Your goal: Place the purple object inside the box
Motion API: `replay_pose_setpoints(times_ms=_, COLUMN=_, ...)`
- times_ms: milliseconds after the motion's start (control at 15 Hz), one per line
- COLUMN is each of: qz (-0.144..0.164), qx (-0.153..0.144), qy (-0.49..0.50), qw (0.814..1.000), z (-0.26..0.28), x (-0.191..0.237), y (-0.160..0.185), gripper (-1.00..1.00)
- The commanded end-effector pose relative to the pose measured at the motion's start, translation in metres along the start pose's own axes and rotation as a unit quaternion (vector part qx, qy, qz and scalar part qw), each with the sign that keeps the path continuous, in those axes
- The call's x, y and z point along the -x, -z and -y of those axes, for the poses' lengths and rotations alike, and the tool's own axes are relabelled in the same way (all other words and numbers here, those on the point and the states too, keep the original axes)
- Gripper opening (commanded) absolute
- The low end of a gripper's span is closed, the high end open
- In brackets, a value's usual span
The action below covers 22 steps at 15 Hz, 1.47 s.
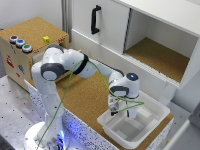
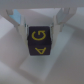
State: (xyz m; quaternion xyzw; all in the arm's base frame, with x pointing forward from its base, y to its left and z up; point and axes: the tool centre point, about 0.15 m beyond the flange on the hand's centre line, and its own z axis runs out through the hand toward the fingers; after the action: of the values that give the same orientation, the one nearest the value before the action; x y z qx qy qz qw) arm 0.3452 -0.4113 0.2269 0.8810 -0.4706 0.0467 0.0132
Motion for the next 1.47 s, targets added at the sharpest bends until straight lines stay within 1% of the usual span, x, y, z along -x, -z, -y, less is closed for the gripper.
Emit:
replay_pose_setpoints(times_ms=0, qz=0.069, qx=-0.027, qy=-0.044, qw=0.996, z=0.005, x=-0.019, y=-0.026, gripper=1.00)
replay_pose_setpoints(times_ms=133, qz=0.052, qx=-0.037, qy=-0.038, qw=0.997, z=0.005, x=-0.013, y=-0.013, gripper=1.00)
replay_pose_setpoints(times_ms=200, qz=0.046, qx=-0.047, qy=-0.034, qw=0.997, z=0.005, x=-0.010, y=-0.004, gripper=1.00)
replay_pose_setpoints(times_ms=467, qz=0.049, qx=-0.077, qy=-0.011, qw=0.996, z=0.013, x=0.000, y=0.027, gripper=1.00)
replay_pose_setpoints(times_ms=733, qz=0.037, qx=-0.081, qy=0.053, qw=0.995, z=0.039, x=0.021, y=0.073, gripper=1.00)
replay_pose_setpoints(times_ms=800, qz=0.028, qx=-0.082, qy=0.070, qw=0.994, z=0.047, x=0.027, y=0.086, gripper=1.00)
replay_pose_setpoints(times_ms=867, qz=0.009, qx=-0.083, qy=0.089, qw=0.993, z=0.056, x=0.036, y=0.103, gripper=1.00)
replay_pose_setpoints(times_ms=933, qz=-0.015, qx=-0.082, qy=0.108, qw=0.991, z=0.066, x=0.044, y=0.121, gripper=1.00)
replay_pose_setpoints(times_ms=1000, qz=-0.044, qx=-0.073, qy=0.131, qw=0.988, z=0.077, x=0.055, y=0.137, gripper=1.00)
replay_pose_setpoints(times_ms=1067, qz=-0.057, qx=-0.079, qy=0.156, qw=0.983, z=0.089, x=0.065, y=0.150, gripper=1.00)
replay_pose_setpoints(times_ms=1133, qz=-0.072, qx=-0.076, qy=0.194, qw=0.975, z=0.106, x=0.082, y=0.165, gripper=1.00)
replay_pose_setpoints(times_ms=1200, qz=-0.077, qx=-0.069, qy=0.232, qw=0.967, z=0.123, x=0.097, y=0.173, gripper=1.00)
replay_pose_setpoints(times_ms=1267, qz=-0.093, qx=-0.050, qy=0.273, qw=0.956, z=0.140, x=0.115, y=0.180, gripper=1.00)
replay_pose_setpoints(times_ms=1333, qz=-0.112, qx=-0.023, qy=0.305, qw=0.946, z=0.156, x=0.136, y=0.184, gripper=1.00)
replay_pose_setpoints(times_ms=1400, qz=-0.113, qx=-0.019, qy=0.327, qw=0.938, z=0.167, x=0.151, y=0.187, gripper=1.00)
